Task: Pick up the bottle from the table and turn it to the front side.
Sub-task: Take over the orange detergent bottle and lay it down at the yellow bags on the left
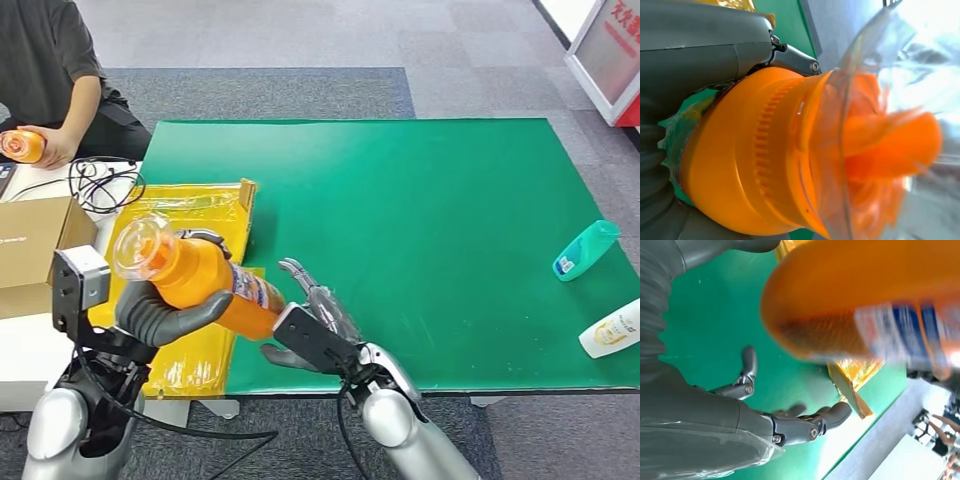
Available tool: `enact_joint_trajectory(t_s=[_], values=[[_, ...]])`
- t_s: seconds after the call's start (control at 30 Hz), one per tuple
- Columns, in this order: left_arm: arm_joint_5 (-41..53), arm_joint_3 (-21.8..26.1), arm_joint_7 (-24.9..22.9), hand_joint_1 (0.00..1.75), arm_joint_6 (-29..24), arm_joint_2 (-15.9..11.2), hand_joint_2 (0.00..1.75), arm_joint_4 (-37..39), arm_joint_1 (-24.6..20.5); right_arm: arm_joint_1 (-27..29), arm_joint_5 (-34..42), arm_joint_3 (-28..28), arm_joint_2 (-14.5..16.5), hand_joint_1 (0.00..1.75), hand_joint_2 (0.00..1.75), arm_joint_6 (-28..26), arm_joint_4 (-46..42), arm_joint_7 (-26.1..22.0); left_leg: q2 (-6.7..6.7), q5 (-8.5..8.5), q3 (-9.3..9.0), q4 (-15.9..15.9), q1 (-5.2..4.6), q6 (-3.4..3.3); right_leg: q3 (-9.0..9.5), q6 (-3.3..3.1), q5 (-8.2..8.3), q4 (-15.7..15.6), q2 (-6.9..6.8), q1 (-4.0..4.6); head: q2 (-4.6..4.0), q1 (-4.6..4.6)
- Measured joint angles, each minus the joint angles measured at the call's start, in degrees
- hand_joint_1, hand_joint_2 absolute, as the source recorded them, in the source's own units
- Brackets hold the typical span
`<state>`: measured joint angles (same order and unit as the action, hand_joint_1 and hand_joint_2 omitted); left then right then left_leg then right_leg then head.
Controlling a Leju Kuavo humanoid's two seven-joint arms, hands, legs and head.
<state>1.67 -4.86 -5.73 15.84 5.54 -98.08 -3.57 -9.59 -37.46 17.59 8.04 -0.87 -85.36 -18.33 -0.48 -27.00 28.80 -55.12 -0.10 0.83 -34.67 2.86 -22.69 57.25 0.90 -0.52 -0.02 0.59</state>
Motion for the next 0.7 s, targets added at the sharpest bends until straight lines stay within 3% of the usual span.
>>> enact_joint_trajectory(t_s=[0.17,0.27,0.4,0.53,0.7], values=[[5.43,2.72,-1.76,1.75,-0.86,-1.85,1.75,-4.04,3.05,4.41,1.13,-4.10,-0.80,0.00,1.75,0.44,-4.82,-0.67,0.00,-0.03,0.02,0.00,0.00,0.02,-0.02,-0.02,-0.02,-0.01,0.01,0.00,0.00,0.01],[11.60,4.99,-3.94,1.75,0.63,-4.49,1.75,-5.61,3.76,6.50,0.87,-6.71,-0.90,0.00,1.75,1.47,-7.01,-0.73,0.00,-0.03,0.02,0.00,0.01,0.02,-0.02,-0.03,-0.02,-0.01,0.00,0.00,0.00,0.01],[20.28,7.76,-7.70,1.75,6.16,-11.76,1.75,-5.36,3.78,8.39,0.21,-9.36,-0.90,0.00,1.75,3.16,-8.42,-0.79,0.03,0.03,0.00,0.01,0.06,0.10,-0.07,-0.12,0.04,0.01,0.05,0.04,0.00,-0.01],[25.60,9.50,-8.39,1.75,10.18,-19.23,1.75,-2.51,2.60,9.24,-0.07,-10.76,-0.90,0.00,1.75,3.75,-8.51,-0.92,0.05,0.12,0.03,0.01,0.10,0.22,-0.13,-0.20,0.09,0.02,0.05,0.15,0.00,0.00],[33.88,7.38,-4.10,1.75,11.45,-26.54,1.75,5.07,-2.38,9.73,0.45,-11.04,-0.90,0.00,1.75,4.74,-8.05,-1.28,0.02,0.18,0.04,0.01,0.11,0.25,-0.15,-0.28,0.15,0.02,0.04,0.17,0.00,-0.01]])
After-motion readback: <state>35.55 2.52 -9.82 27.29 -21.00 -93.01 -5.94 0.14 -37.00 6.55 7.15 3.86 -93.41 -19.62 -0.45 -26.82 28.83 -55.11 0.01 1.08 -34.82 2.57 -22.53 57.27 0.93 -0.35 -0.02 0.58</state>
